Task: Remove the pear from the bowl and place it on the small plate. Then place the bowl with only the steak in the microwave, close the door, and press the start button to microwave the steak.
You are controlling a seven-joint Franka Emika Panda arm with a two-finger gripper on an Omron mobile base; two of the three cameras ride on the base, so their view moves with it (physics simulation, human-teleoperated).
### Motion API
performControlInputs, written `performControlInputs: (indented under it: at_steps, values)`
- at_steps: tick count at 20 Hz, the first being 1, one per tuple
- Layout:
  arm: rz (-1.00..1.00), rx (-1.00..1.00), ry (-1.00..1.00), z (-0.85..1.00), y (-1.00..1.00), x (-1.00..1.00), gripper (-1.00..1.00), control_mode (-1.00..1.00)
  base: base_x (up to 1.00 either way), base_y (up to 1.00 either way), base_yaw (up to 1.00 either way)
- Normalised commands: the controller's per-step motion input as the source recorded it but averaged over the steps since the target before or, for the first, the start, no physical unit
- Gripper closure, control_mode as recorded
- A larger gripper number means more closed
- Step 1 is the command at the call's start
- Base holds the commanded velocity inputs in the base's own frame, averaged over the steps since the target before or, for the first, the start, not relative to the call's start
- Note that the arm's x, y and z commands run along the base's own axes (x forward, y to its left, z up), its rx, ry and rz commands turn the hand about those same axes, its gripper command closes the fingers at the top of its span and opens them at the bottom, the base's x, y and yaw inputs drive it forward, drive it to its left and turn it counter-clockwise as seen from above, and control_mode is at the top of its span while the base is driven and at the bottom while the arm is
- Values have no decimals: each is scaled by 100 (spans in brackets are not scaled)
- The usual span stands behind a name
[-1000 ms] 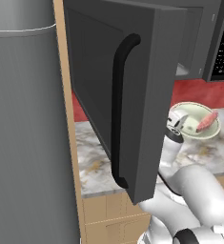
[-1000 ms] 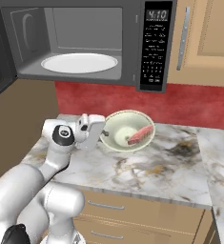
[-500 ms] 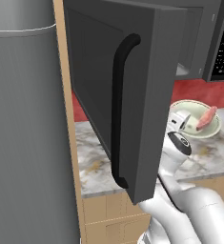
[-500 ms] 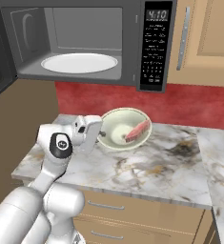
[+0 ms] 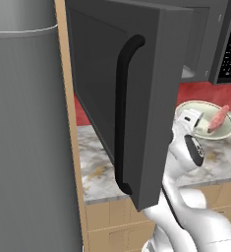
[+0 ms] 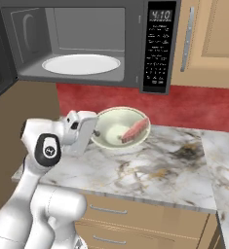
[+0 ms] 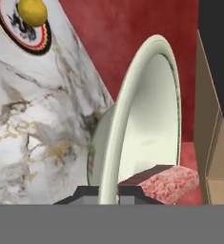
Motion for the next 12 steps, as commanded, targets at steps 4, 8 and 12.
performControlInputs:
  at_steps: [4, 8, 12]
  values:
    - [41, -1, 7, 62, 3, -9, 100, -100, 0, 0, 0]
    - [46, -2, 5, 41, 0, -17, 100, -100, 0, 0, 0]
    - [47, -15, -9, 45, 6, -42, 100, -100, 0, 0, 0]
